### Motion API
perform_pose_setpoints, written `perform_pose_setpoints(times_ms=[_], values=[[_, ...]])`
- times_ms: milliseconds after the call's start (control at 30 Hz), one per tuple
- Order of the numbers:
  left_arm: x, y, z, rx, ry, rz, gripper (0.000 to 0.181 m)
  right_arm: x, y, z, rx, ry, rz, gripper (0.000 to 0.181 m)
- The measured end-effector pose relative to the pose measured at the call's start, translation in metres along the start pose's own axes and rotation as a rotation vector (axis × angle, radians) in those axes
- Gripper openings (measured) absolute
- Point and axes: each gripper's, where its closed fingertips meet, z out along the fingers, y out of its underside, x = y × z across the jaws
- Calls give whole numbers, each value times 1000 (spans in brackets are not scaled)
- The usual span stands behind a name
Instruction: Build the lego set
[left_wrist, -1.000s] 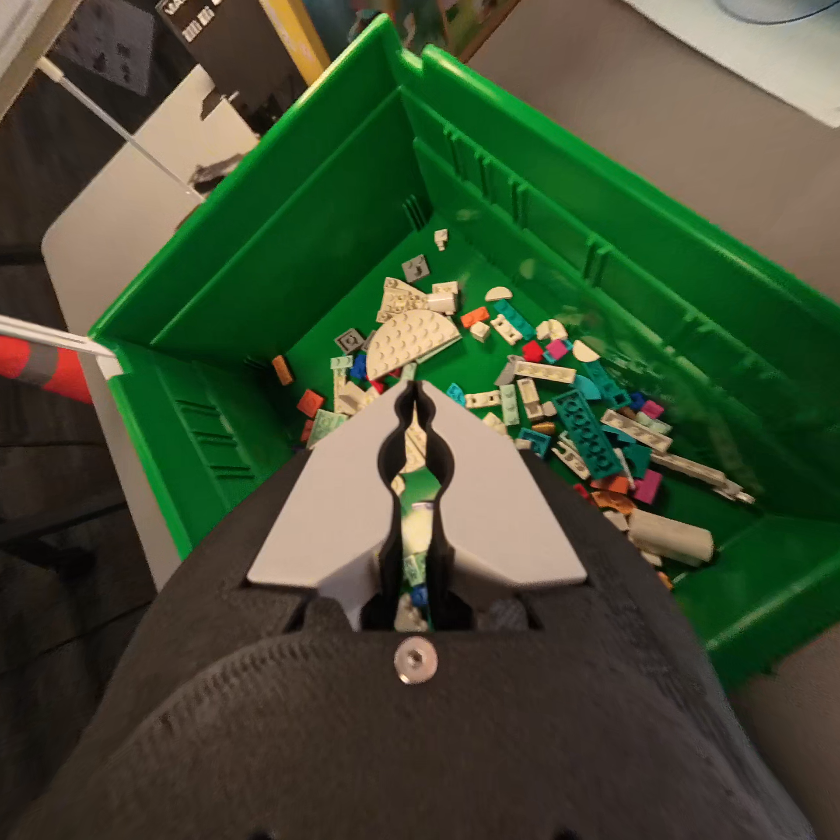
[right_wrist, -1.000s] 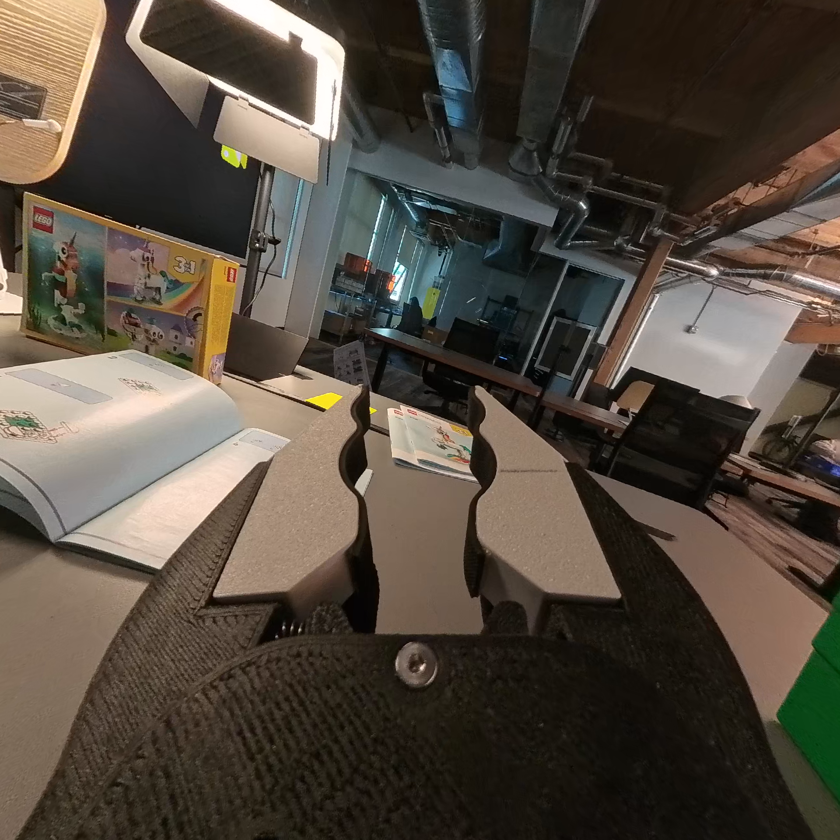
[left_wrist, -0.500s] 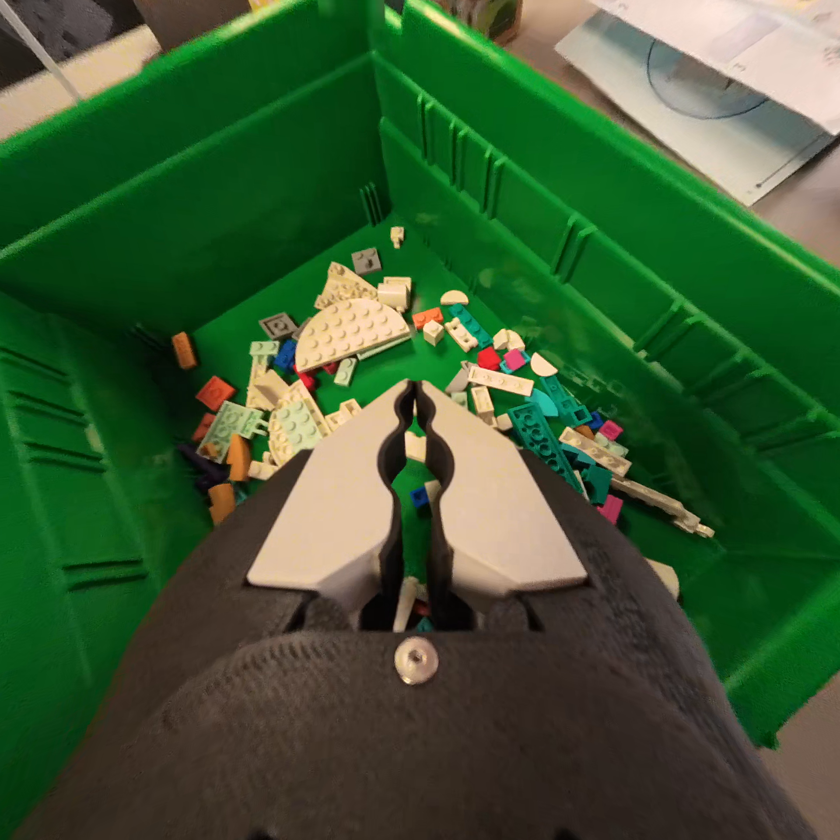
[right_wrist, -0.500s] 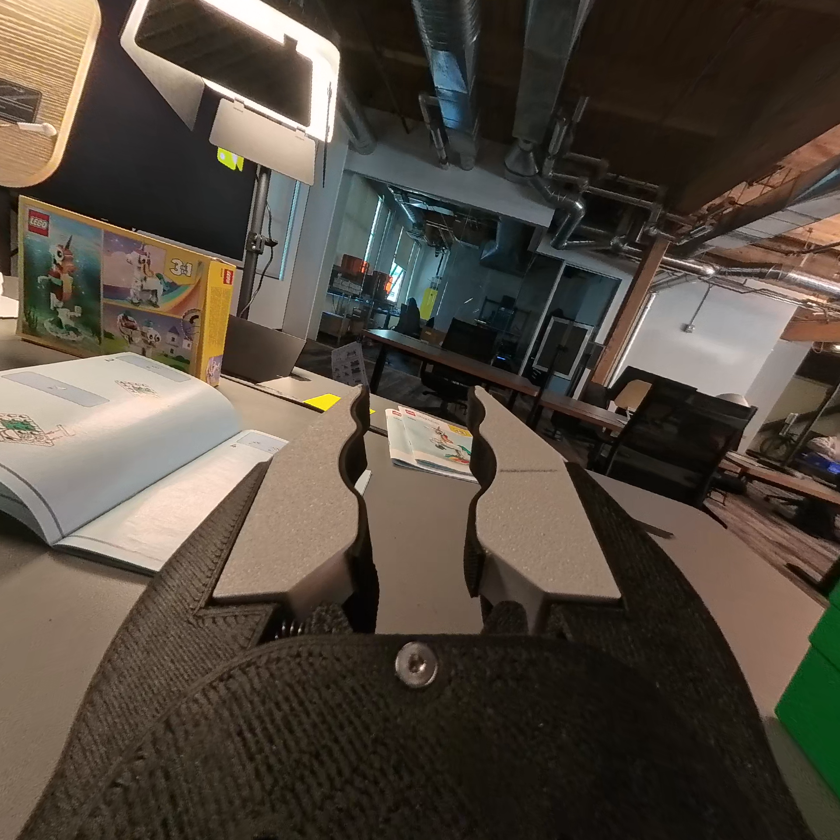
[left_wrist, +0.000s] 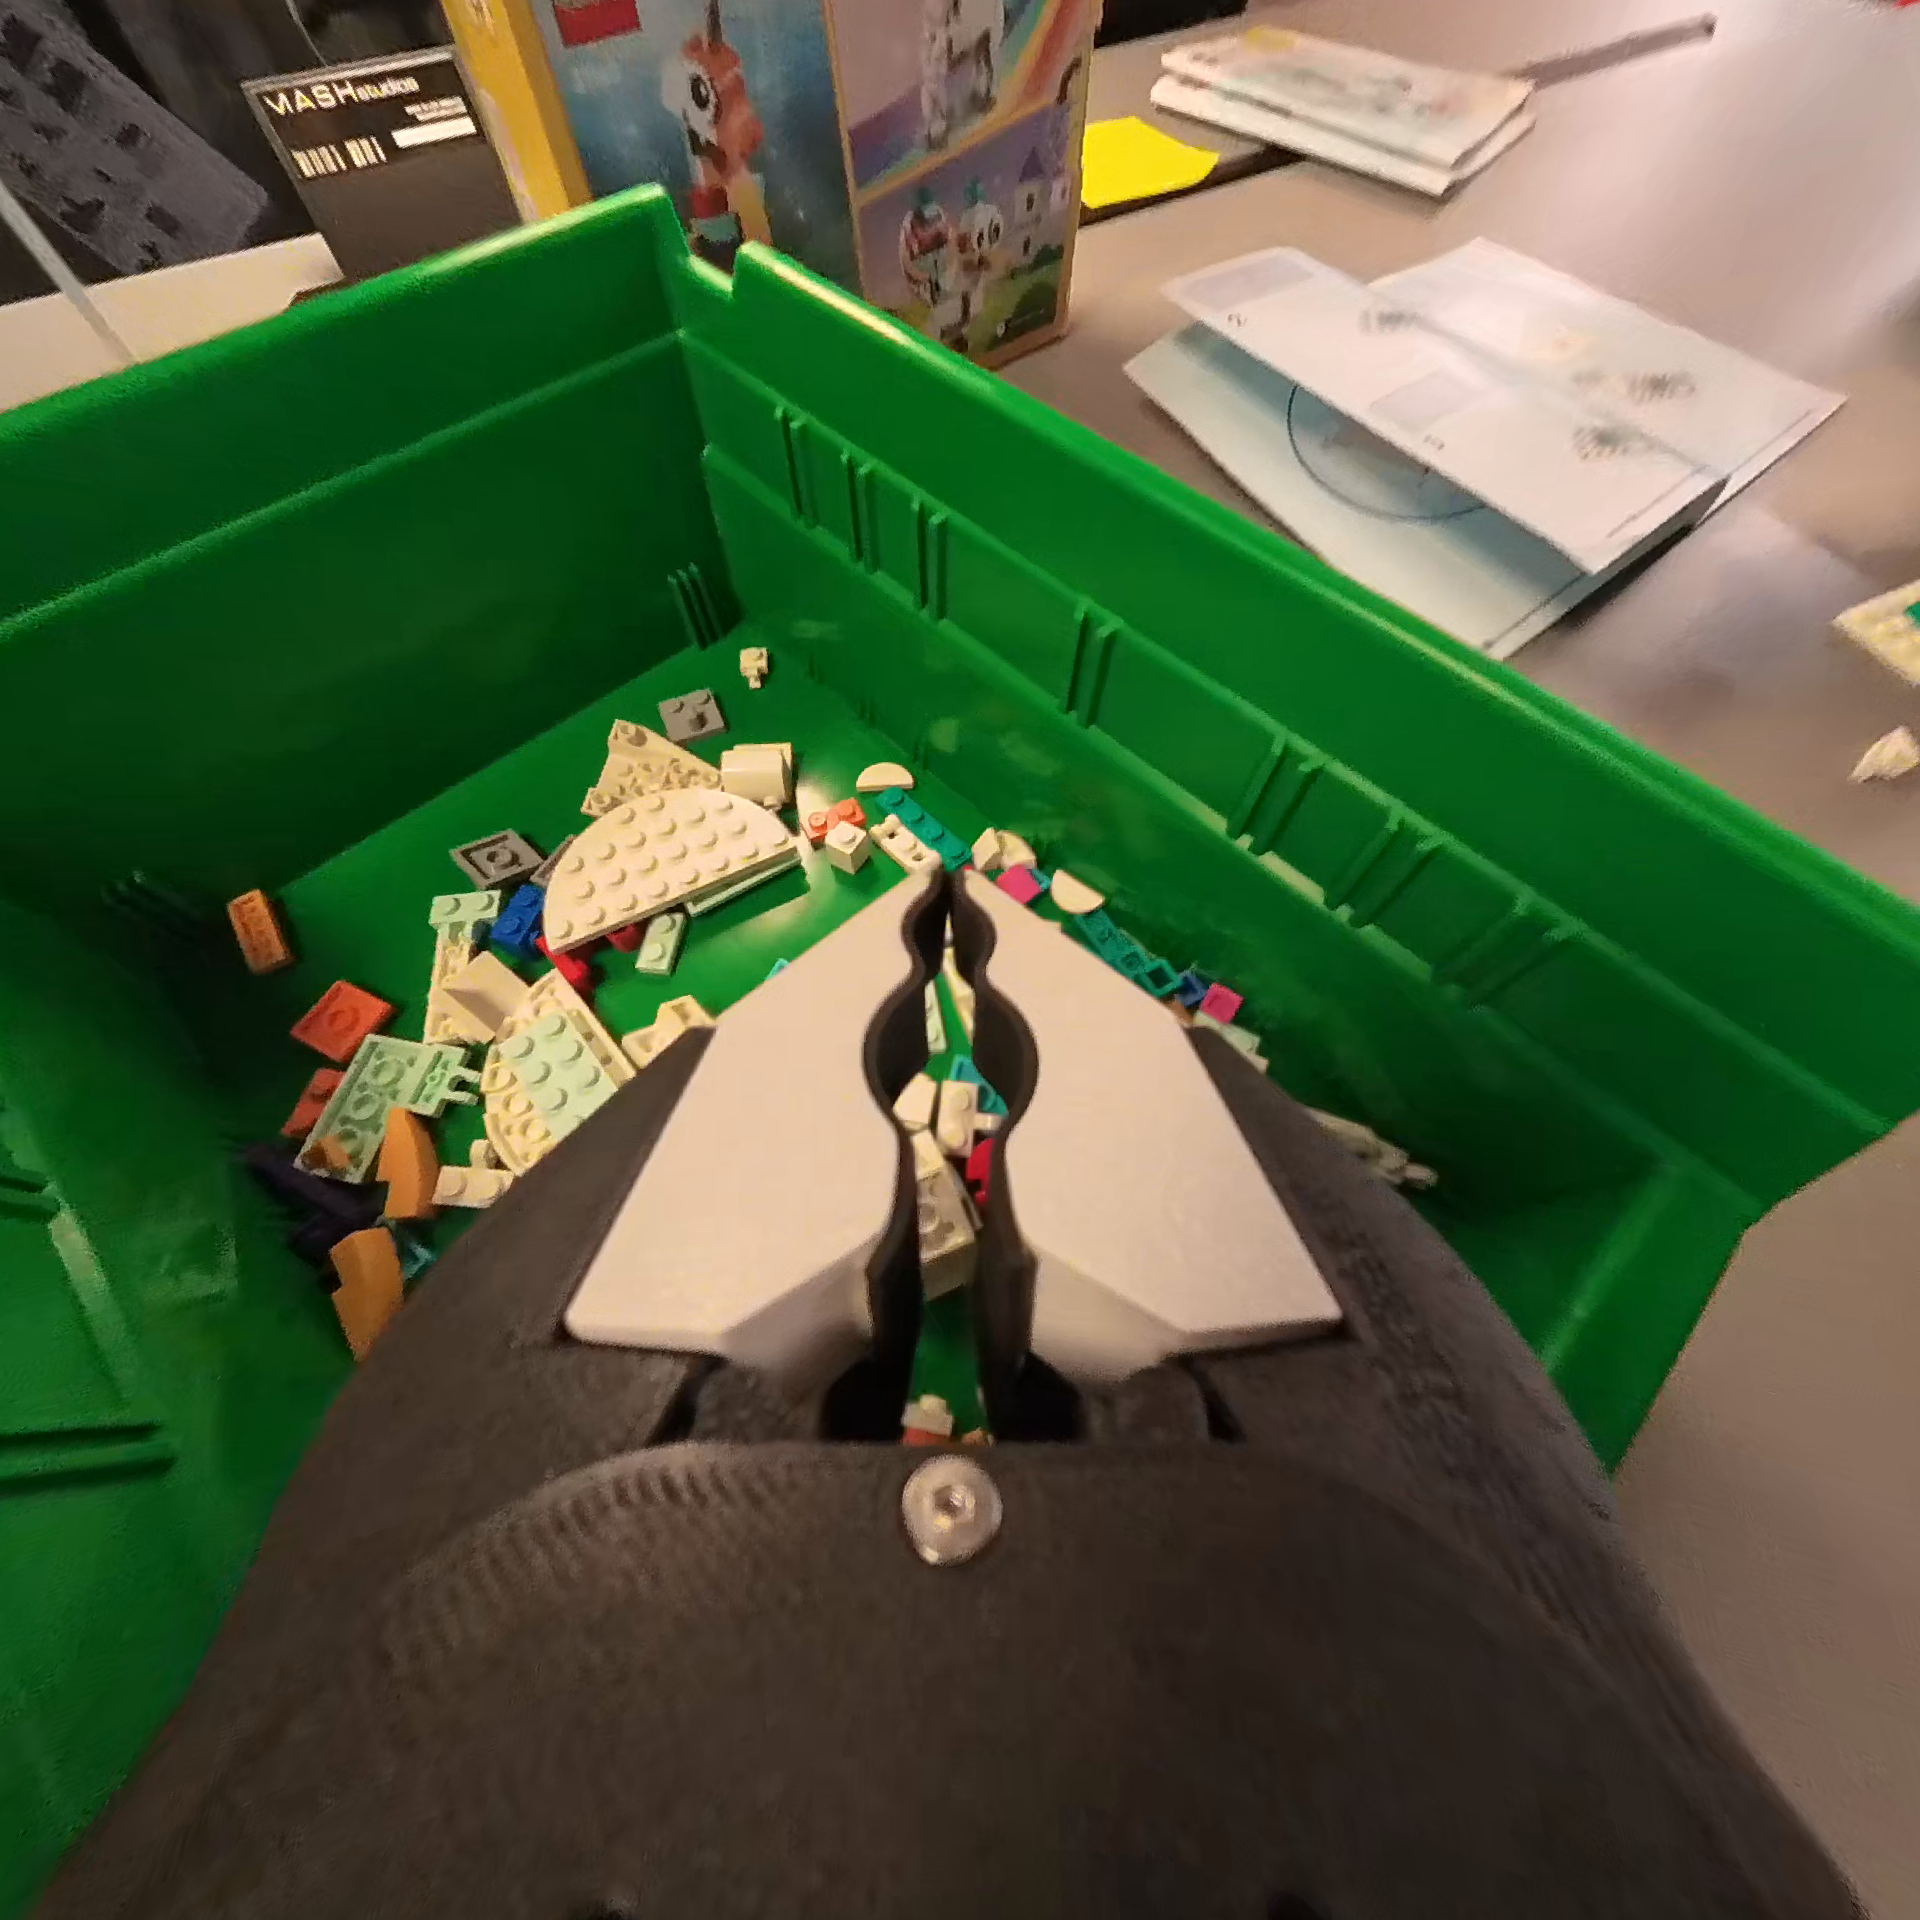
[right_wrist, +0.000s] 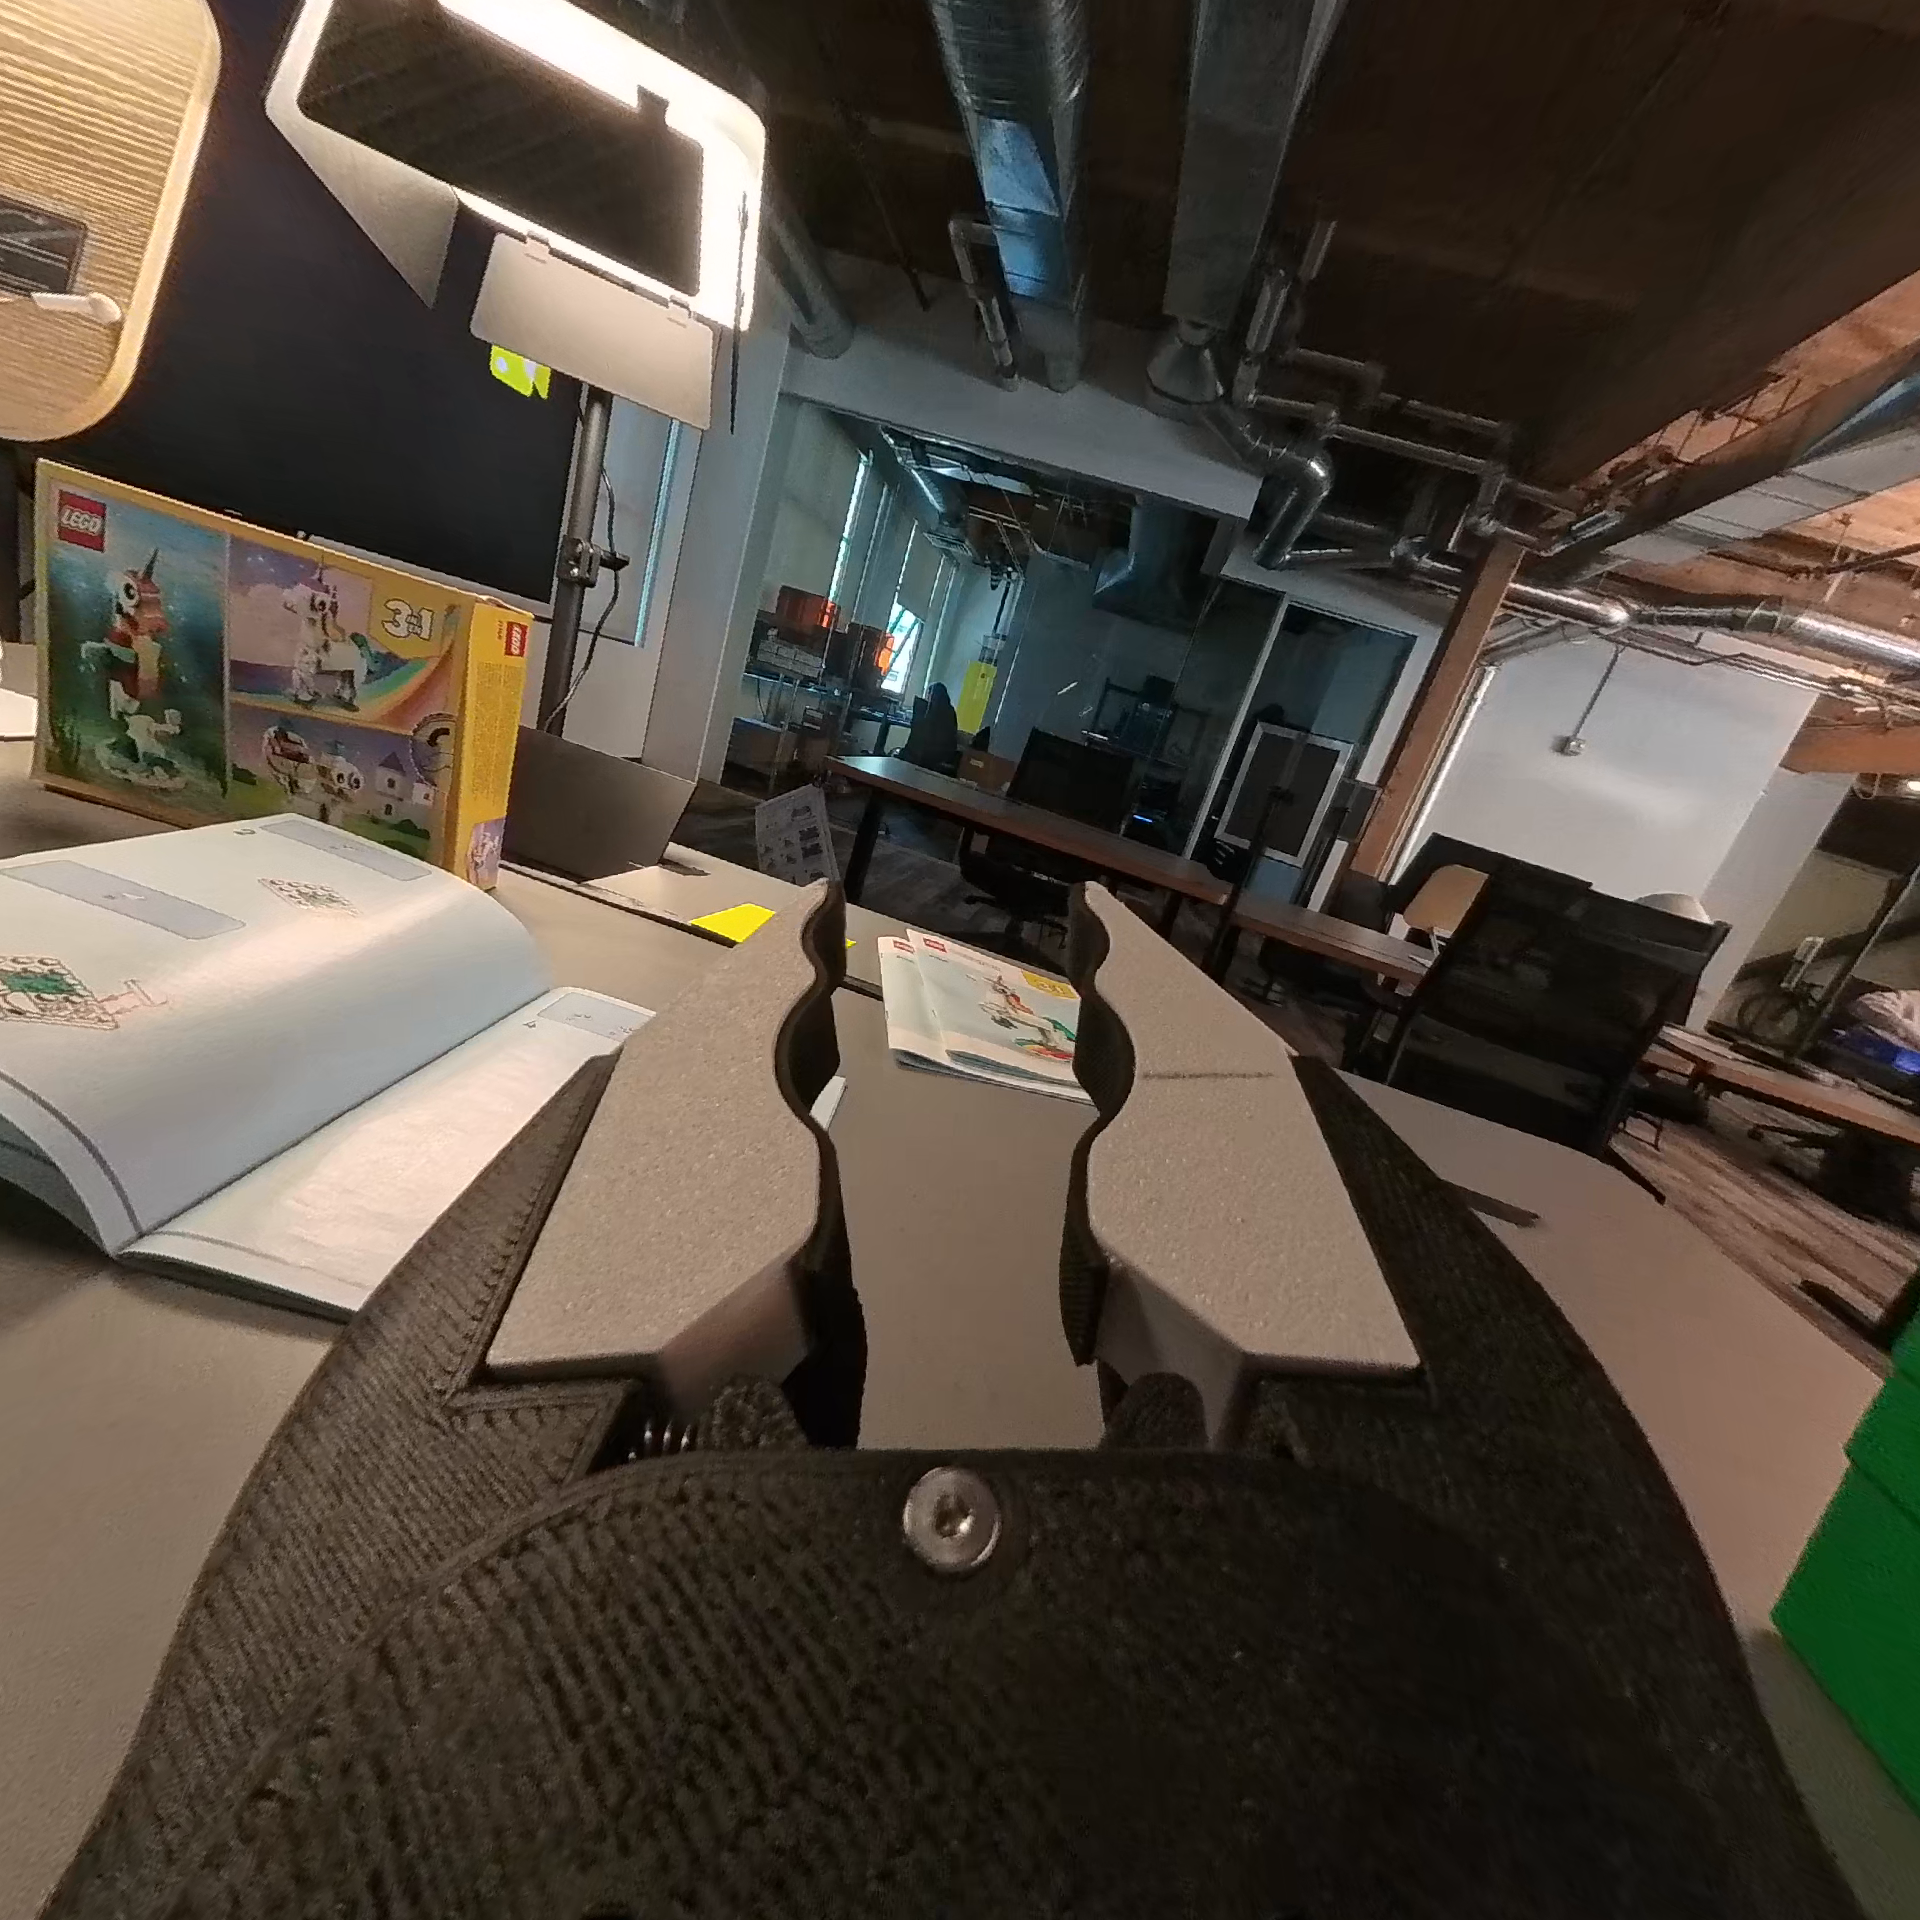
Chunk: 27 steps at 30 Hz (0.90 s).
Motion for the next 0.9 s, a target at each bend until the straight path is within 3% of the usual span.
perform_pose_setpoints(times_ms=[700,900], values=[[39,-47,-18,316,-20,-108,0,2,-1,-1,15,-4,32,41],[42,-49,-18,330,-28,-104,0,2,-2,-1,16,-5,34,41]])
